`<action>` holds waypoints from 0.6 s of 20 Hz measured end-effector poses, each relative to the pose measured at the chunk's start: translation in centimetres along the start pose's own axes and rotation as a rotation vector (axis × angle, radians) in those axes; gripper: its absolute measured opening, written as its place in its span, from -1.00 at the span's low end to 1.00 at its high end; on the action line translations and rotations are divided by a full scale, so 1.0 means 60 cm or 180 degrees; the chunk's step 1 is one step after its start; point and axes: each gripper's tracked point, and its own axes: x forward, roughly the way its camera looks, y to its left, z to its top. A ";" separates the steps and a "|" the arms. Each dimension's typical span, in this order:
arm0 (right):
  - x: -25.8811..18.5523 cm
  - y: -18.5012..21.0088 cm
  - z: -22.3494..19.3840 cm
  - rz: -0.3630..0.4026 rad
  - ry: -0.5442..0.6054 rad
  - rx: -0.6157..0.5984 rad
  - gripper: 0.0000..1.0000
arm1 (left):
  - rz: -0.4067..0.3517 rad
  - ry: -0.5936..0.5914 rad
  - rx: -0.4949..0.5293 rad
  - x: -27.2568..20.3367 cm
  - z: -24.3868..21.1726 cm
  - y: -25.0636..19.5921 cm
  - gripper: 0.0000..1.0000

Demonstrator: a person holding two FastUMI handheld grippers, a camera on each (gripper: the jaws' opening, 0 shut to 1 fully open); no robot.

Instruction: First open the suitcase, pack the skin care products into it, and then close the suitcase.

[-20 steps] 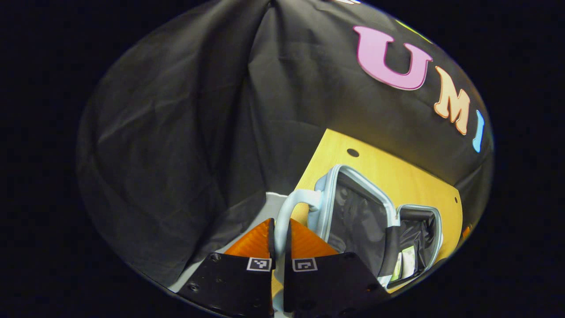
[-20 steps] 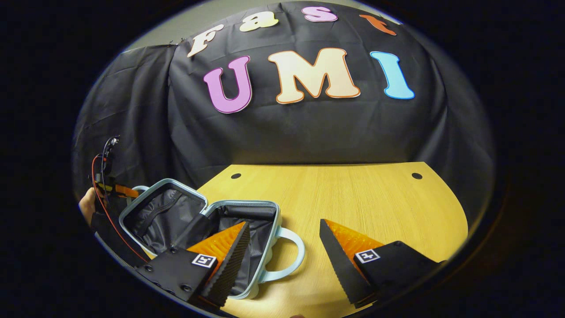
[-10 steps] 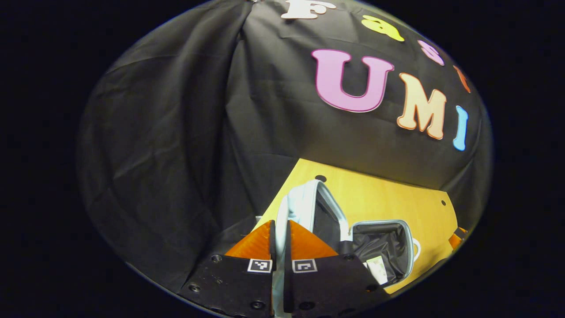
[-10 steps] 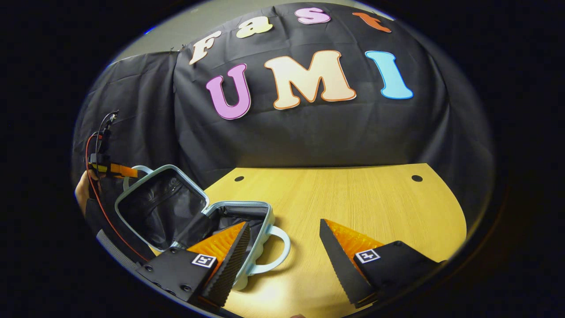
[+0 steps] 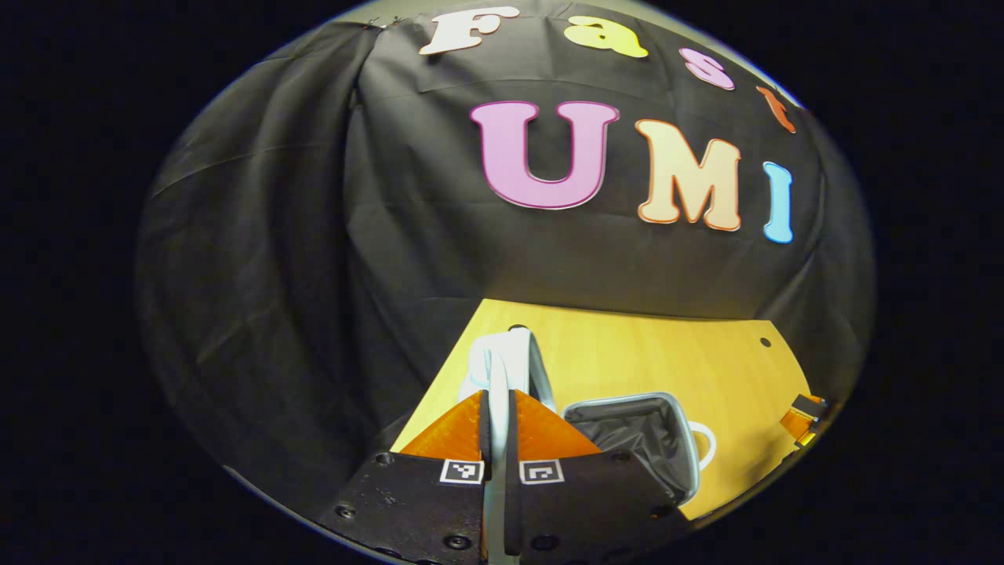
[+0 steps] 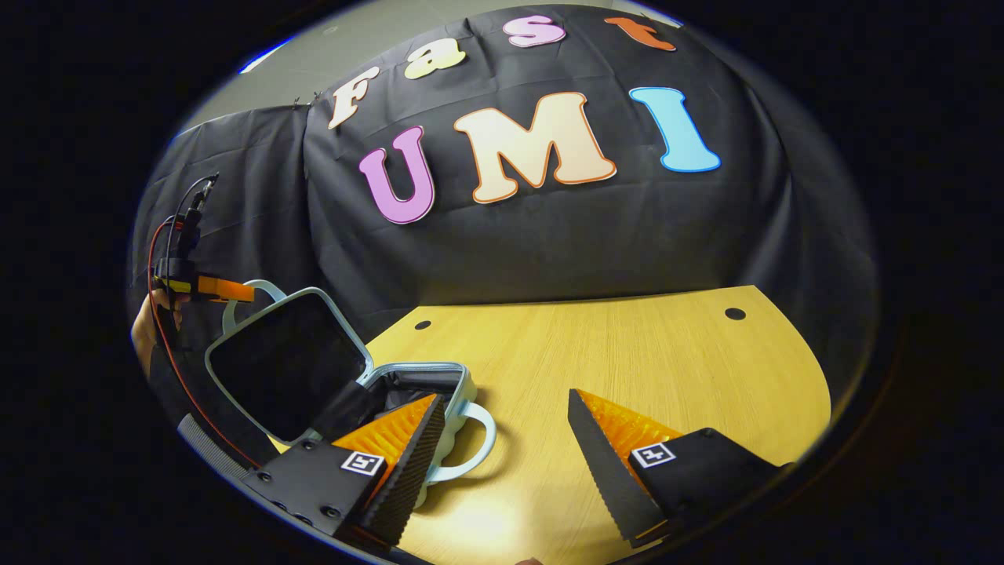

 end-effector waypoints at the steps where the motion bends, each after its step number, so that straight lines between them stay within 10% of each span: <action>1: -0.003 -0.008 0.001 -0.0006 0.0000 0.0011 0.96 | -0.0075 -0.0029 0.0003 -0.004 0.003 -0.023 -0.96; 12: -0.035 -0.082 0.016 -0.0046 -0.0026 0.0026 0.96 | -0.0705 -0.0057 -0.0140 -0.005 -0.007 -0.221 -0.95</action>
